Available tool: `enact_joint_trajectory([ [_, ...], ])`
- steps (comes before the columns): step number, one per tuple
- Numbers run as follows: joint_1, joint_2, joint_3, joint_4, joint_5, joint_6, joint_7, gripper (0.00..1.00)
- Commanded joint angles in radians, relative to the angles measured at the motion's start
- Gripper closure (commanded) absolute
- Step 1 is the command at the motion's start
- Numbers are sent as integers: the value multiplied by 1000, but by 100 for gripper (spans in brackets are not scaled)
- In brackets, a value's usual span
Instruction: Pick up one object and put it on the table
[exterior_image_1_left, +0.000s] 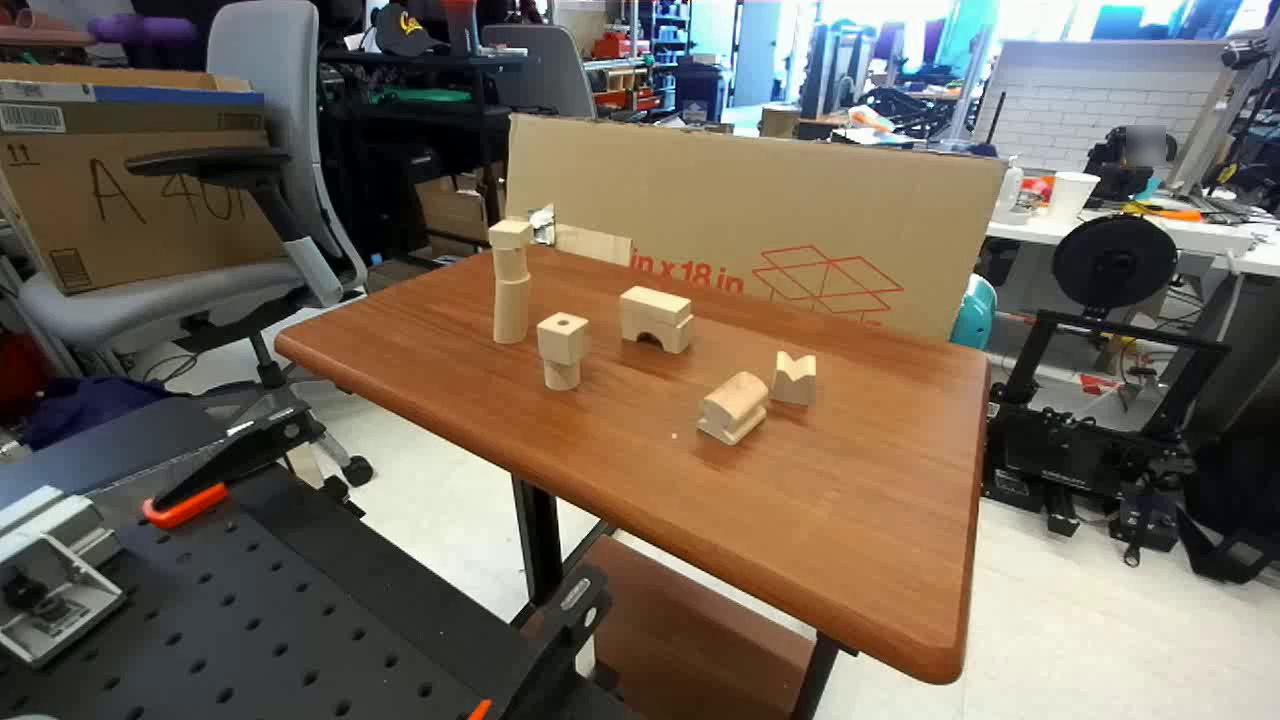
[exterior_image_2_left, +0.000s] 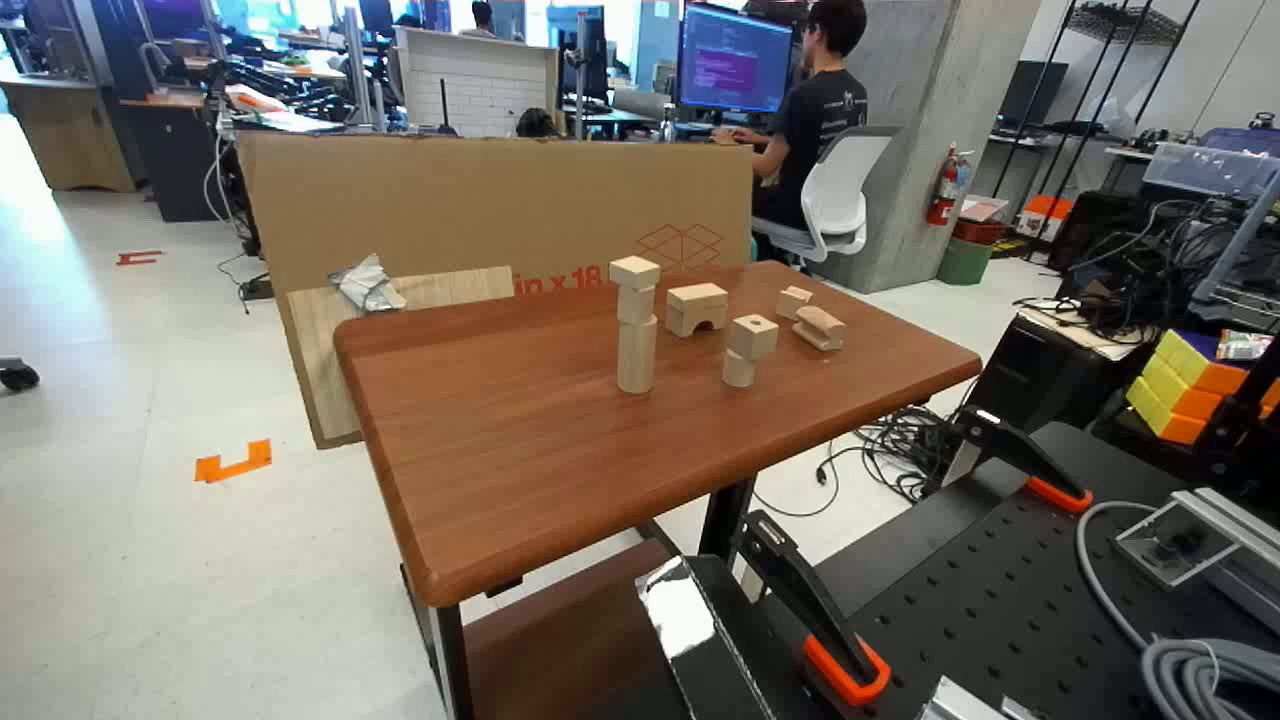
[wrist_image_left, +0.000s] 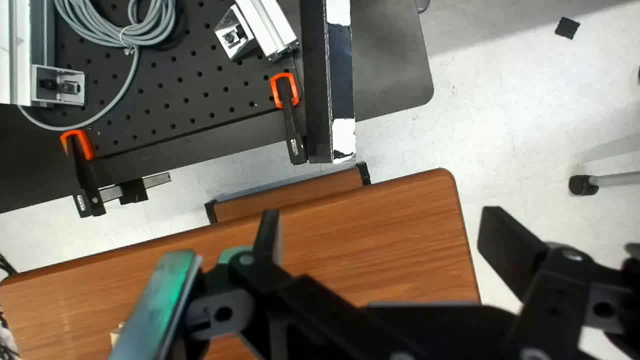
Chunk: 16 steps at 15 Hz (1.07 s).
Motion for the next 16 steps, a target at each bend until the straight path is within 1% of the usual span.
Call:
enact_joint_trajectory([
  [1,18,1,-18,2,-5,-2,4,0],
  [4,14,18,-20,13,-9,1,3,0],
  [6,4,62,-28,42,-45,15,-21,0],
  [8,-1,105,-38,62,-82,55,-34,0],
  [9,-2,130,-46,73,-101,81,-50,0],
  [10,1,151,-55,75,-114,121,-82,0],
  [13,9,229,-75,99,-162,251,-119,0],
  [16,10,281,-100,119,-179,322,-176,0],
])
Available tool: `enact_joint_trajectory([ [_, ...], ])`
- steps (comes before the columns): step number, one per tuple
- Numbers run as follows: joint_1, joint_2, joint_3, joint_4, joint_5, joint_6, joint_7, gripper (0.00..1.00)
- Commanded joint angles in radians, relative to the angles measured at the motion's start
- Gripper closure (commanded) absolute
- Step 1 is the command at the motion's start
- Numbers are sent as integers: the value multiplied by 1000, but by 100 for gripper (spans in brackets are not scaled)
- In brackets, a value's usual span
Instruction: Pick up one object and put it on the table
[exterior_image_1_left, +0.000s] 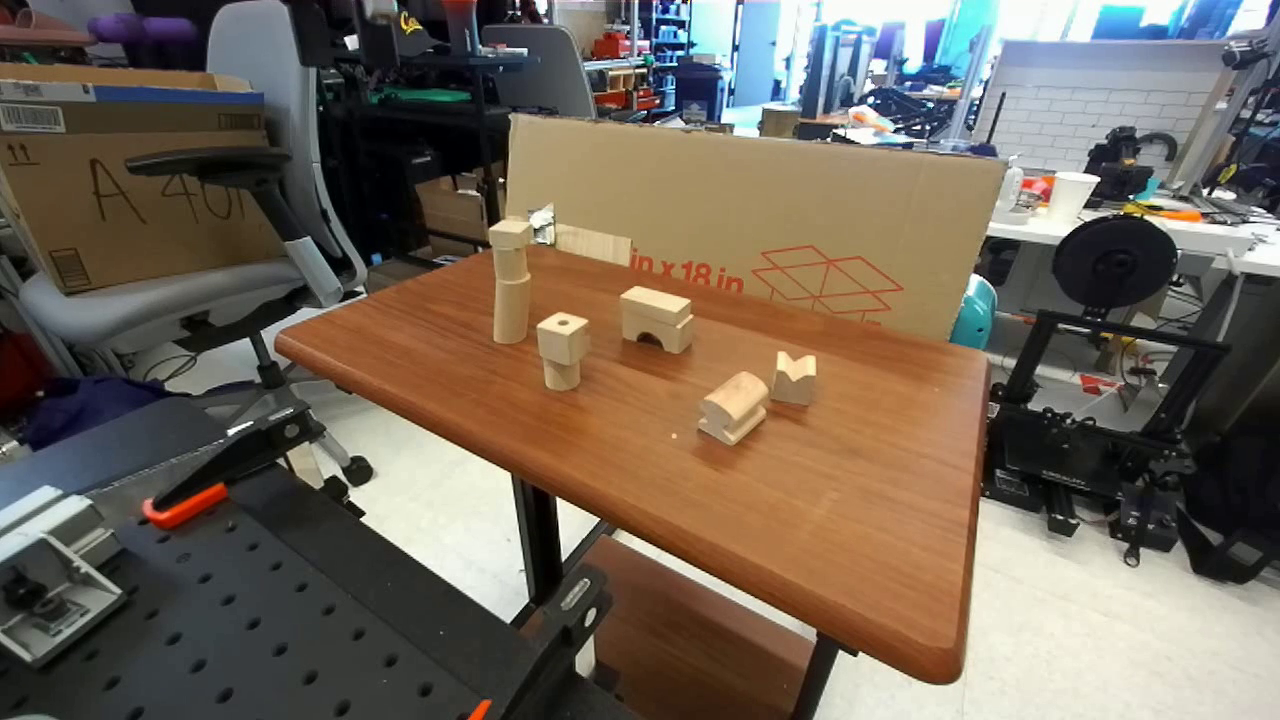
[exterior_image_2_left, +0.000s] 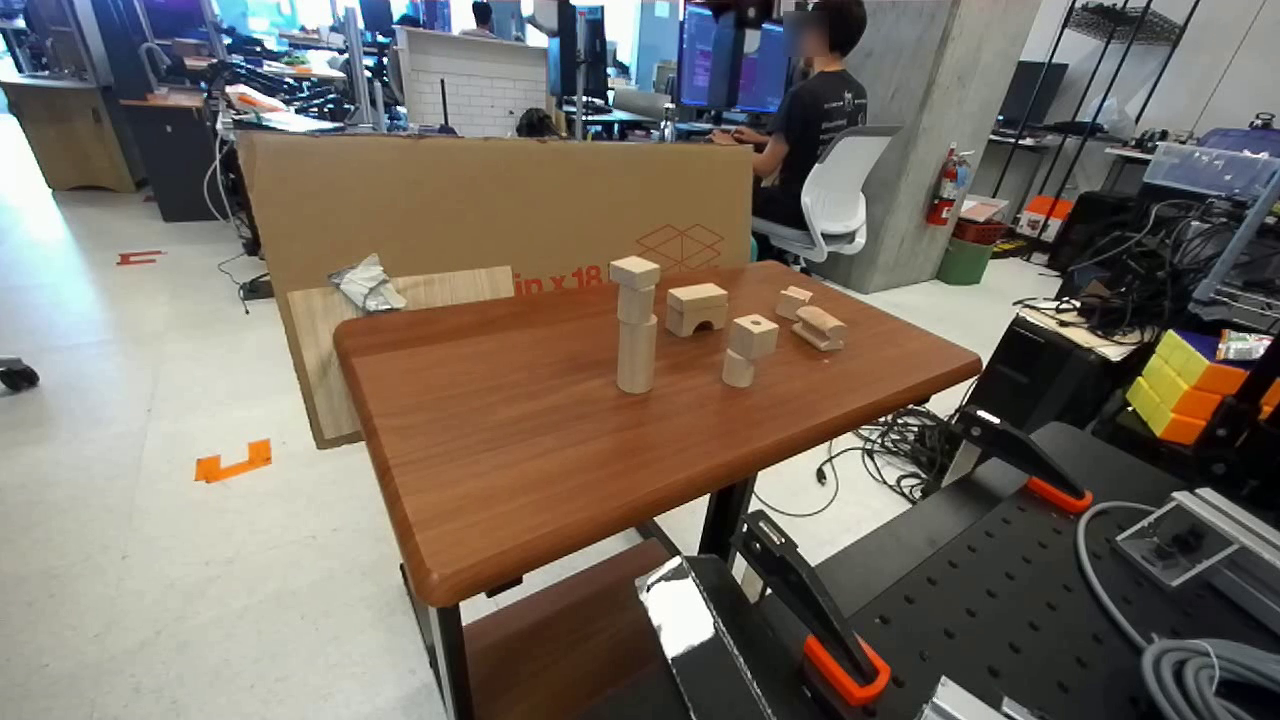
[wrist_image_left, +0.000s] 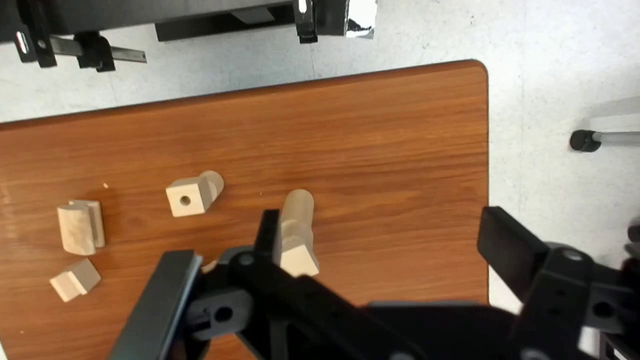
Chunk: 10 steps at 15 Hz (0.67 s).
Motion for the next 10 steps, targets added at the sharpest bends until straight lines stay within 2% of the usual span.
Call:
enact_joint_trajectory([
  [1,12,71,-41,51,-20,63,-83,0],
  [10,3,151,-108,101,-62,74,-261,0],
])
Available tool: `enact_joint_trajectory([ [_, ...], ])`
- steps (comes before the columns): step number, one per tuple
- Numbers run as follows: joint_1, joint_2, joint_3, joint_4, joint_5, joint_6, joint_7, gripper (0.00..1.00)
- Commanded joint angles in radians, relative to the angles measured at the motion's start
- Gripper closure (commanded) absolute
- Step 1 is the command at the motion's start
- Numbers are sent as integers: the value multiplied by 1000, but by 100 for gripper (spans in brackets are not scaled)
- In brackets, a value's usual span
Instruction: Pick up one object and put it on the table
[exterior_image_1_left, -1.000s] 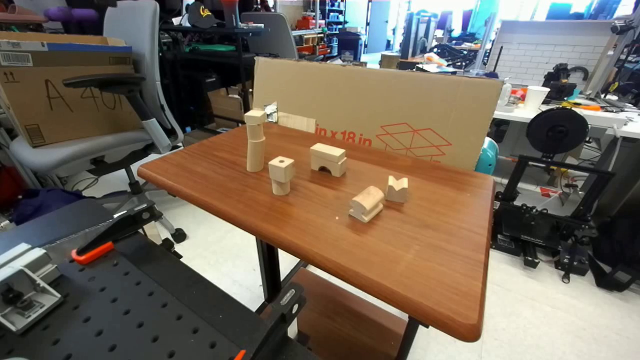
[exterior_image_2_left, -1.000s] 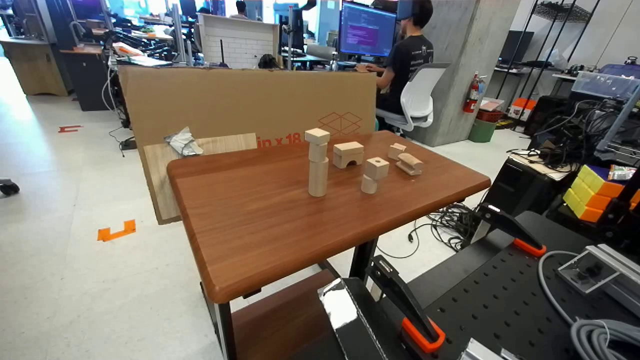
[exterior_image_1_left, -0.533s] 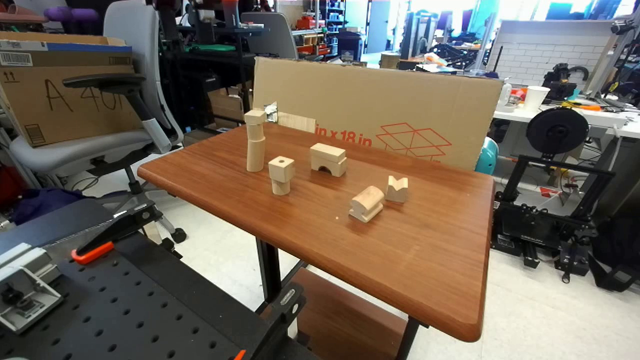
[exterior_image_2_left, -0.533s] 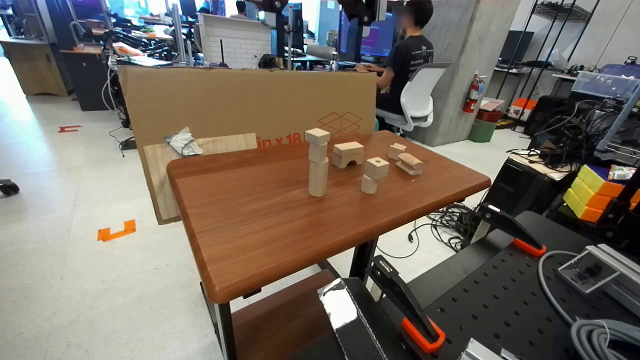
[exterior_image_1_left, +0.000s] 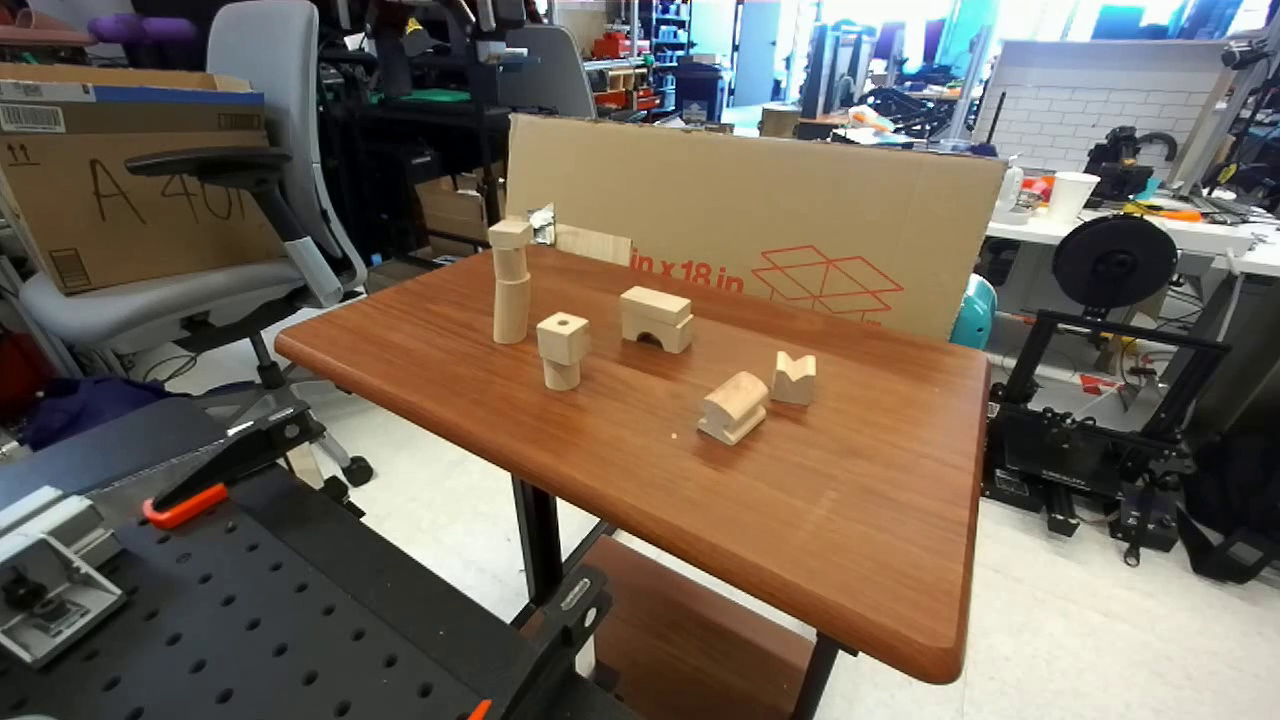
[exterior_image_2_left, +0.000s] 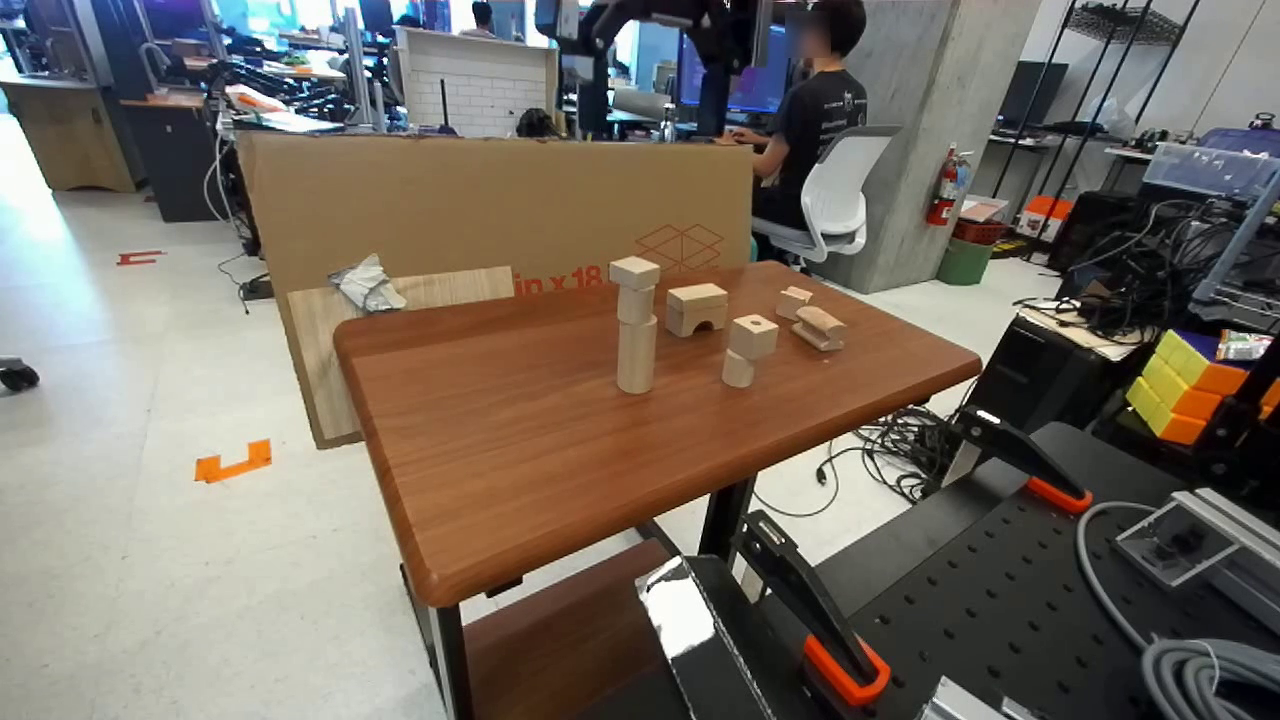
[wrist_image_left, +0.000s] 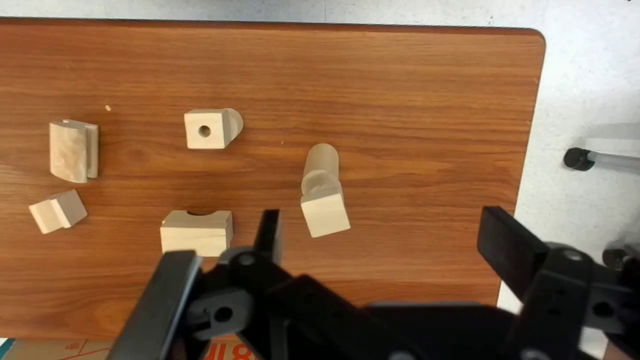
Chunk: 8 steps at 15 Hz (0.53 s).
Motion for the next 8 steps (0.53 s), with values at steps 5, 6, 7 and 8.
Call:
enact_joint_trajectory([
  [5,14,148,-49,70,-126,41,2,0],
  [6,14,167,-53,77,-128,46,-2,0],
  [7,15,186,-57,86,-128,50,-4,0],
  [8,17,203,-60,94,-126,48,-2,0],
])
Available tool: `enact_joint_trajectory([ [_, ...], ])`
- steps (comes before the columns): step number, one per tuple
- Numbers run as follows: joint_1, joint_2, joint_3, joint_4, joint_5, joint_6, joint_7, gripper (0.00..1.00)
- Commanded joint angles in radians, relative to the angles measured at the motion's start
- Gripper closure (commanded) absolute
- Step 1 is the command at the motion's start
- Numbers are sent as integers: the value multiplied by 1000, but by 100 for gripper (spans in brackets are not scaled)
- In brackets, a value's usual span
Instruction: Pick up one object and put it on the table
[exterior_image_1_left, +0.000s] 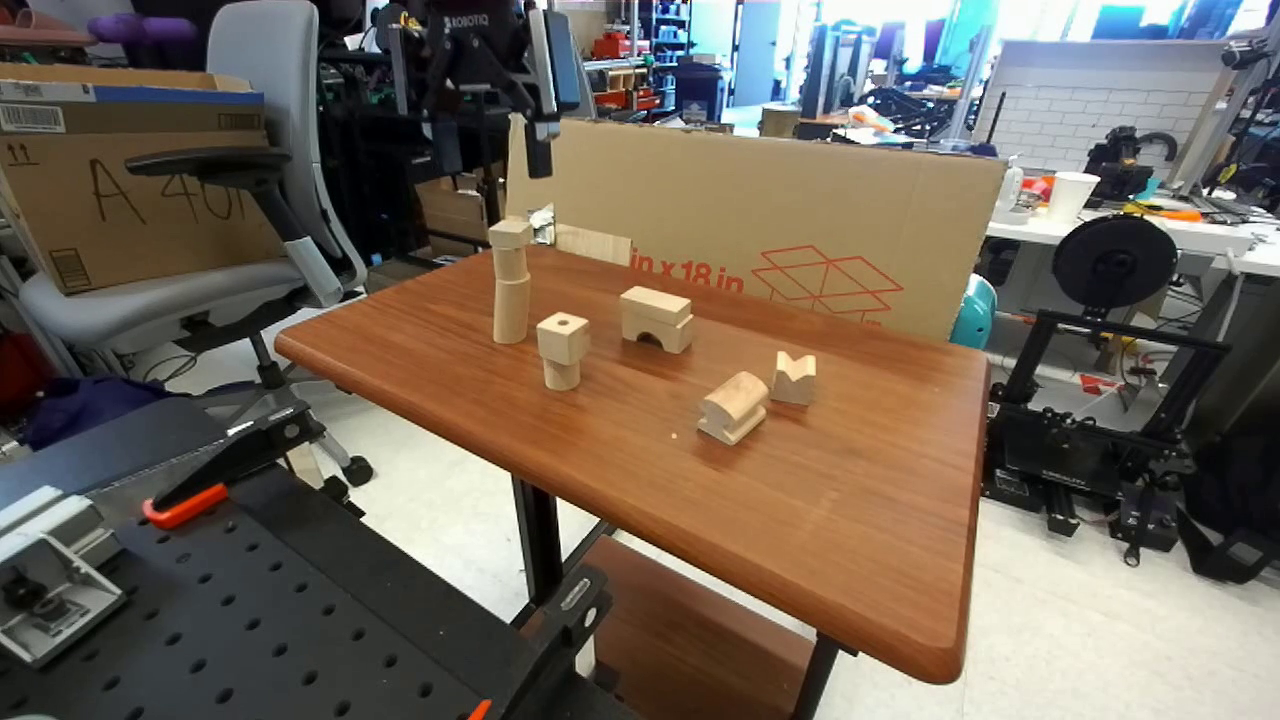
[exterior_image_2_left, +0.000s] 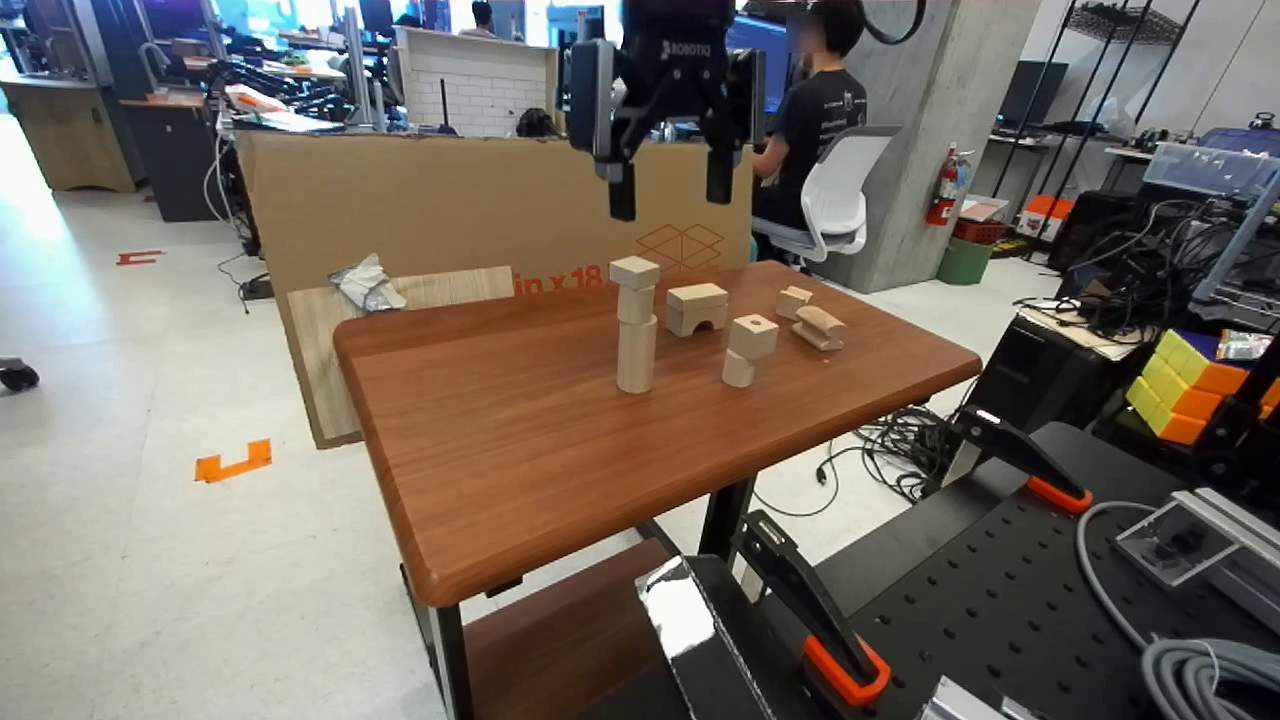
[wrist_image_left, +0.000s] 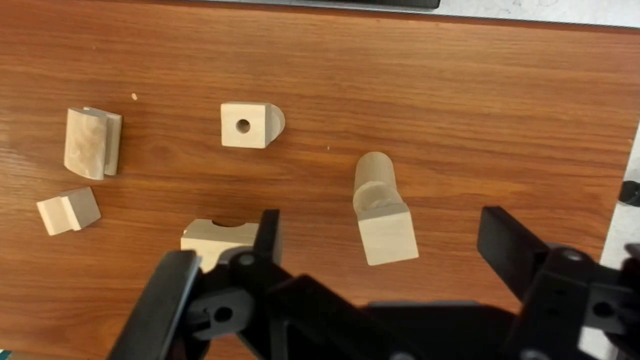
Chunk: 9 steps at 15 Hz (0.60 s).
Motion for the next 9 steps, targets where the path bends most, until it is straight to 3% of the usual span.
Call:
enact_joint_trajectory([
  [1,16,77,-21,56,-13,15,0,0],
  [9,46,169,-26,134,-20,1,10,0],
])
